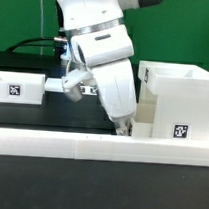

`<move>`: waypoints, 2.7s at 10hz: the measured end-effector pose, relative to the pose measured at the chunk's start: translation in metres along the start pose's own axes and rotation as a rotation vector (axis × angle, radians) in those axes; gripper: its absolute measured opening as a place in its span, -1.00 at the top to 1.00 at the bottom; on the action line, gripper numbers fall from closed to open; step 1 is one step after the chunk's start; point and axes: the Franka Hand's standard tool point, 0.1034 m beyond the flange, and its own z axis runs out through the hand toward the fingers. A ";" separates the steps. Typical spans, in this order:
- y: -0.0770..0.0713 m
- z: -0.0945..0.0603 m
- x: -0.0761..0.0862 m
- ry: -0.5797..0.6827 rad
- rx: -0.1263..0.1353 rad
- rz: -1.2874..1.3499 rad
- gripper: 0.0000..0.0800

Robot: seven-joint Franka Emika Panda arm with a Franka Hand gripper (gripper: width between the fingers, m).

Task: Assemble drawer

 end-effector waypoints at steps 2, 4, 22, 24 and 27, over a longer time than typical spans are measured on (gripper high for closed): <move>0.004 0.002 0.012 0.001 0.003 -0.026 -0.62; 0.009 0.001 0.014 -0.023 0.005 -0.033 -0.62; -0.083 -0.070 -0.094 -0.092 -0.047 0.511 -0.62; -0.096 -0.082 -0.109 -0.112 -0.079 0.680 -0.62; -0.123 -0.092 -0.119 -0.118 -0.089 0.848 -0.62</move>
Offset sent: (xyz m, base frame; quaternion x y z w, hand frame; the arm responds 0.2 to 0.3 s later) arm 0.0169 0.0240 0.0050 0.0102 -0.0242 -0.0434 0.9987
